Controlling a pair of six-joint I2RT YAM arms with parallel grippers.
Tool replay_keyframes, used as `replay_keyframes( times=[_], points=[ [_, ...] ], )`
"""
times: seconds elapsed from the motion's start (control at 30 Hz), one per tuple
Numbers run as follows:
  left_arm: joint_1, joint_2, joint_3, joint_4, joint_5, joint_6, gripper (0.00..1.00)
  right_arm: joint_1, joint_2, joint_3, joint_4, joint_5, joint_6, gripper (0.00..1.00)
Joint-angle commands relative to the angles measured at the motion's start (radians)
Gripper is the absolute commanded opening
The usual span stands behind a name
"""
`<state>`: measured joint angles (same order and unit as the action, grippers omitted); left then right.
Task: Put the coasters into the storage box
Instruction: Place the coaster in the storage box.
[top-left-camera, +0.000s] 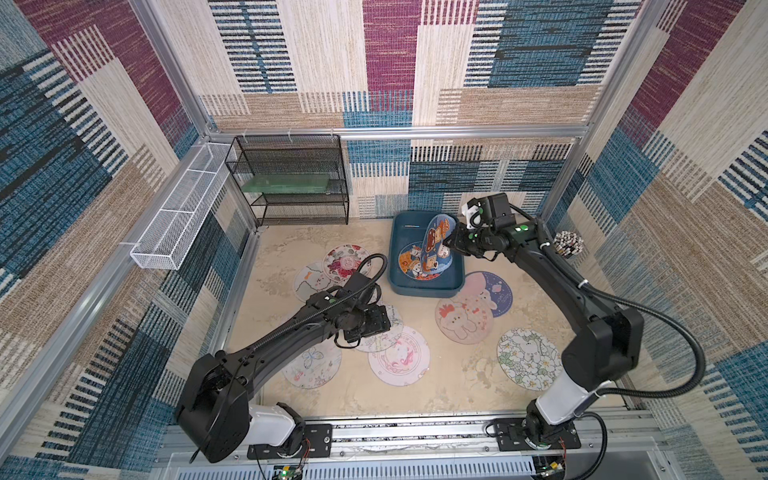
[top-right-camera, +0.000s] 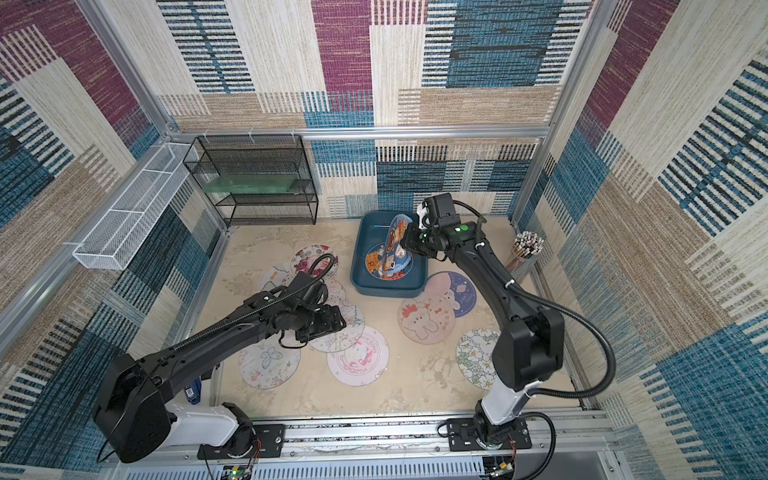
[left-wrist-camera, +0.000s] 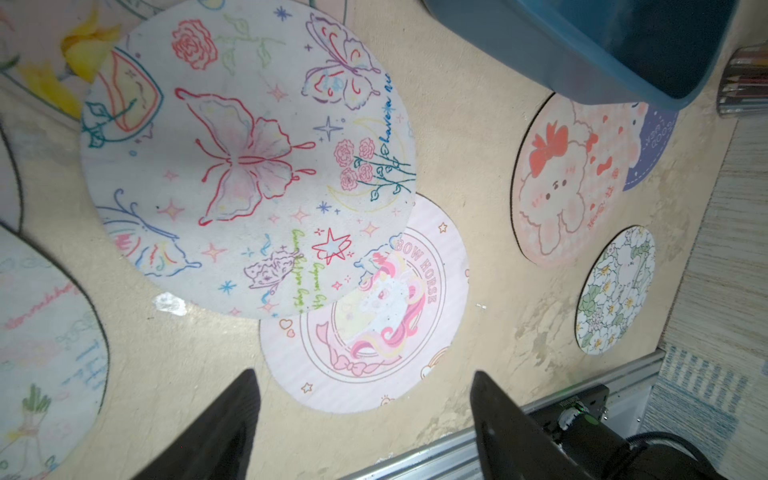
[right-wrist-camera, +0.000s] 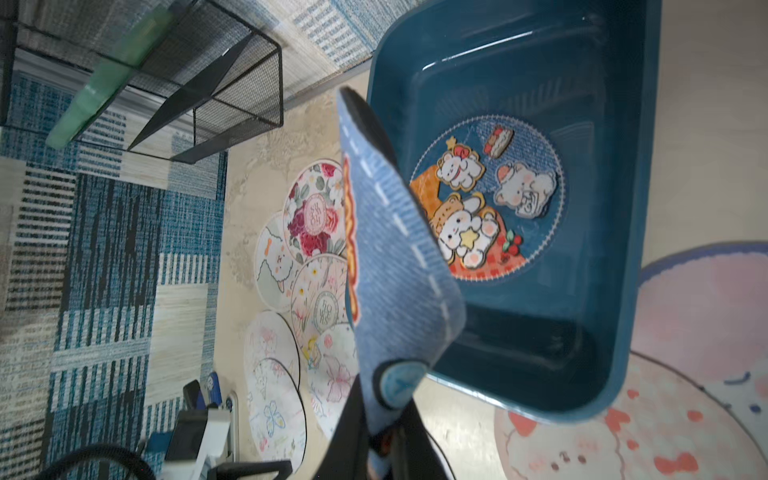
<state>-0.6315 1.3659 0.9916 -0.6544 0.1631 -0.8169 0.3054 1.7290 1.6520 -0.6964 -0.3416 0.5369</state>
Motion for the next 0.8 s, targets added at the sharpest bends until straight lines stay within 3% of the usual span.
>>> replay_keyframes(
  times=[0.0,0.2,0.4,0.53,0.67,0.77],
  points=[
    [0.022,-0.011,-0.009,0.018,0.023,0.045,0.79,0.000,0.106,0.069,0.116,-0.022,0.003,0.13],
    [0.057,-0.011,-0.026,0.033,0.055,0.071,0.80,-0.007,0.326,0.127,0.171,-0.069,0.036,0.13],
    [0.078,-0.010,-0.028,0.036,0.073,0.100,0.80,-0.029,0.424,0.113,0.103,0.016,0.016,0.15],
    [0.088,-0.008,-0.022,0.036,0.076,0.116,0.80,-0.040,0.443,0.103,0.087,0.036,0.007,0.30],
    [0.096,0.004,-0.019,0.032,0.076,0.130,0.80,-0.038,0.435,0.139,0.056,0.059,-0.002,0.58],
    [0.099,0.009,-0.027,0.035,0.074,0.136,0.80,-0.032,0.402,0.162,0.028,0.083,-0.007,0.69]
  ],
)
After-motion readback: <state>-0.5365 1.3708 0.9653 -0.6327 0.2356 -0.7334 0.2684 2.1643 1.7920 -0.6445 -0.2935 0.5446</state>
